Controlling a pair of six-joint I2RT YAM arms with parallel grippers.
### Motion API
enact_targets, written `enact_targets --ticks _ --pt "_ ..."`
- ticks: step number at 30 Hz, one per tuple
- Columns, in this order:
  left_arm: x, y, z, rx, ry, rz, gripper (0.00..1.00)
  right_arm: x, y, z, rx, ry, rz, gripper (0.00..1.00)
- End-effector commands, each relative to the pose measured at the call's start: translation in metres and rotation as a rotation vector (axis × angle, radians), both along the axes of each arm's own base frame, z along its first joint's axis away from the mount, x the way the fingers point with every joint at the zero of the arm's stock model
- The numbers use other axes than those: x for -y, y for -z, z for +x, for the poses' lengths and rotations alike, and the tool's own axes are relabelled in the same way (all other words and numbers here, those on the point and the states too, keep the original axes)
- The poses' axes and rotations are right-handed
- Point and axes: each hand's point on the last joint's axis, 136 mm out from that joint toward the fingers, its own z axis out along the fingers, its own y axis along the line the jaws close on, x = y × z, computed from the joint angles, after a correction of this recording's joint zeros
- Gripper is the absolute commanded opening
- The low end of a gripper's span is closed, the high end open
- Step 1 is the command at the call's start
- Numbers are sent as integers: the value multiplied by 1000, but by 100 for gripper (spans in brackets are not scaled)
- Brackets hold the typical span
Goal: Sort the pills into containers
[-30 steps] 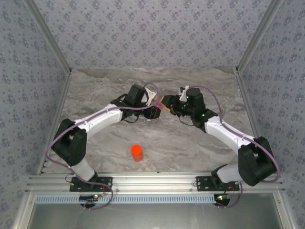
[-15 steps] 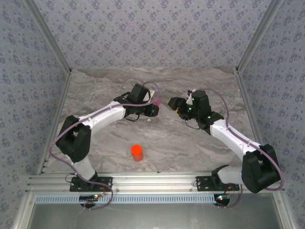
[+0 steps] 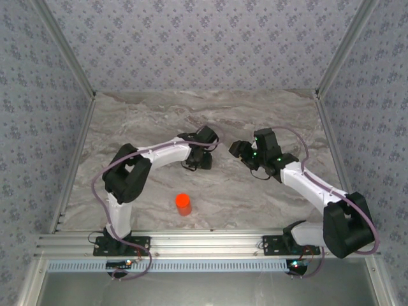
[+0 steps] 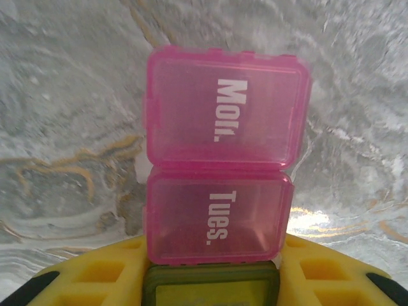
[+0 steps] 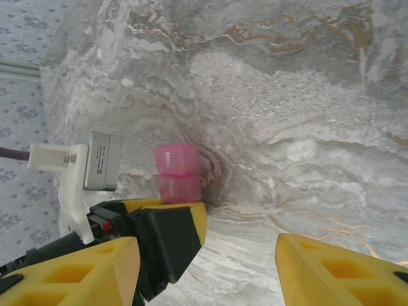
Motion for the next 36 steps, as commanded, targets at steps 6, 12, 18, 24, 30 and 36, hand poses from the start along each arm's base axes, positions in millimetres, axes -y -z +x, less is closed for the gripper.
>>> enact_targets --ticks 6,12,18,24,30,36 --pt "1 6 -5 -30 -86 -4 53 15 8 -11 -20 1 -104 66" --pt "9 0 -7 -45 -82 -54 78 22 10 -15 -36 6 -148 73" --pt "-4 -62 10 62 -131 -184 100 19 13 -18 -76 -9 -220 74" --pt "-66 -116 54 174 -280 -303 100 -31 27 -4 -138 -116 -300 76" --pt "-149 -126 94 218 -473 -359 100 -101 51 21 -182 -226 -429 79" --pt "-172 -121 104 198 -512 -397 100 -130 85 19 -269 -282 -556 80"
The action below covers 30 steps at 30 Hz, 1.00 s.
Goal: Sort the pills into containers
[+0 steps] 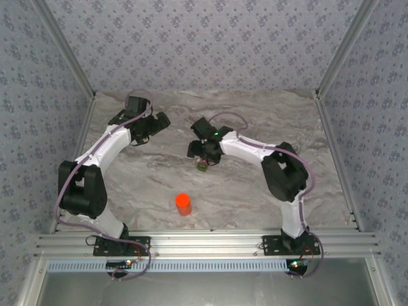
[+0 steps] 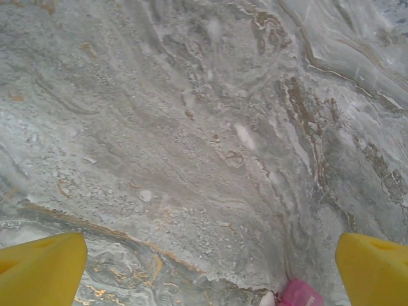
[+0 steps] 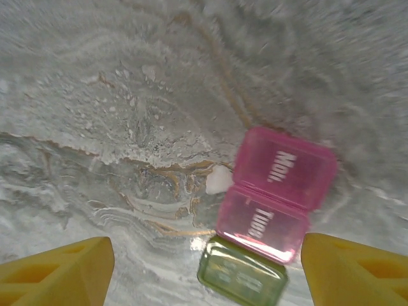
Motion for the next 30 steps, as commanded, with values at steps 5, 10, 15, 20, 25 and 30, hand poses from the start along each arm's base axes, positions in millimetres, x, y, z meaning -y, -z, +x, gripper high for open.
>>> enact_targets --ticks 5,10,15,20,25,30 --pt "11 7 -1 -5 60 -66 100 8 31 -13 -83 -21 -208 79" --pt "11 13 -3 -9 54 -80 100 15 39 -16 -89 -28 -259 78" --pt "12 15 -2 -9 50 -89 100 25 33 -15 -56 -33 -310 78" --pt "14 18 0 -16 50 -99 100 18 16 -10 2 -37 -287 80" --pt "15 20 1 -18 48 -103 100 9 8 -8 32 -59 -242 80" --pt "16 21 3 -21 45 -110 100 -6 -1 -5 57 -87 -211 79"
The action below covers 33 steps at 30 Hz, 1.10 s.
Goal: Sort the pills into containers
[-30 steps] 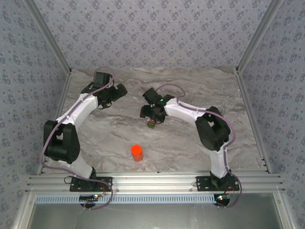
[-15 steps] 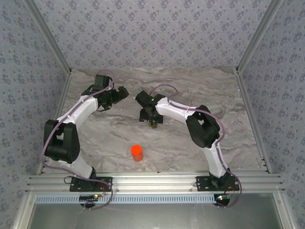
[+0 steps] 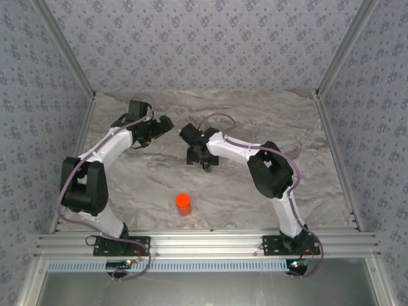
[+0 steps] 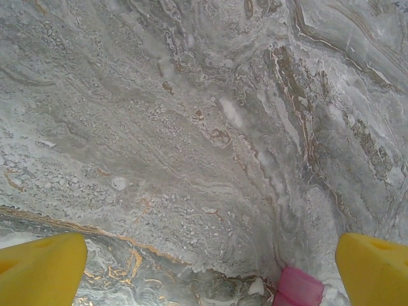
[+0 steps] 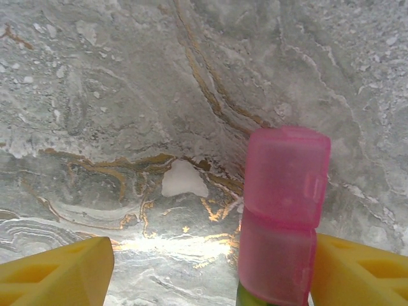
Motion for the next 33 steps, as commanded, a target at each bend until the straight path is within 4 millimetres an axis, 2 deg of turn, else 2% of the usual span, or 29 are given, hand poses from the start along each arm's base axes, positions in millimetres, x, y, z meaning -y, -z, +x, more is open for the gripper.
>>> enact_targets --ticks 1,8,14,26,33 --pt "0 1 5 3 -9 -21 100 -14 -24 2 44 -39 37 79" --pt "1 1 4 4 -7 -24 100 -29 -42 0 67 -83 81 78" --pt "2 3 3 2 -5 -28 100 -26 -59 0 87 -85 103 77" --pt "2 5 2 -1 0 -24 100 -2 -27 -6 17 -6 55 77" --pt "2 5 3 0 -1 -22 100 -11 -16 0 -9 -3 85 77"
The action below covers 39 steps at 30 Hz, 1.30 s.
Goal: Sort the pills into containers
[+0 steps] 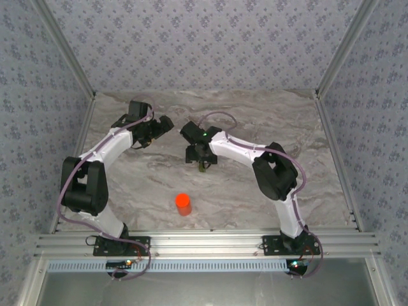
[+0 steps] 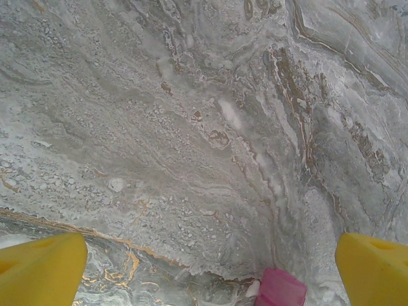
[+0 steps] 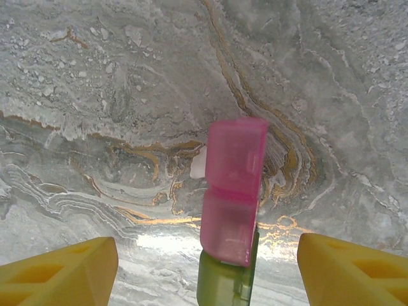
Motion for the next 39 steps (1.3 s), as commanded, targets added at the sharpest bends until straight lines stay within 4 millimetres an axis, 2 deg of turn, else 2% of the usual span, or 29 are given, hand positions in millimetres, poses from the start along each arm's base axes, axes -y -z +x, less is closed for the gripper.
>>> enact_targets --ticks 1,6,11,13,17,20,22,27,34,39 --pt "1 2 2 -2 6 -13 100 -8 2 6 -10 12 23 77" --pt "0 2 2 -2 3 -8 100 -38 -1 13 -3 -43 69 75" --pt "-1 3 0 -6 -1 -6 100 -64 -28 3 38 -149 82 75" --pt "-1 3 0 -5 -5 -8 100 -57 -35 3 59 -146 64 75" --pt "-1 3 1 -5 -5 -10 100 -28 -43 7 105 -98 12 75" --pt "0 2 1 -3 -2 -11 100 -6 -38 11 106 -85 -28 76" --pt "0 3 0 -4 -2 -10 100 1 -32 16 98 -90 -19 76" --pt "-1 4 -2 -10 1 -6 100 -4 -28 25 117 -266 -12 76" --pt "-2 0 -2 -7 -6 -8 100 1 -4 15 81 -466 -107 75" --pt "-4 1 -3 -11 -14 0 100 -9 8 9 85 -546 -121 73"
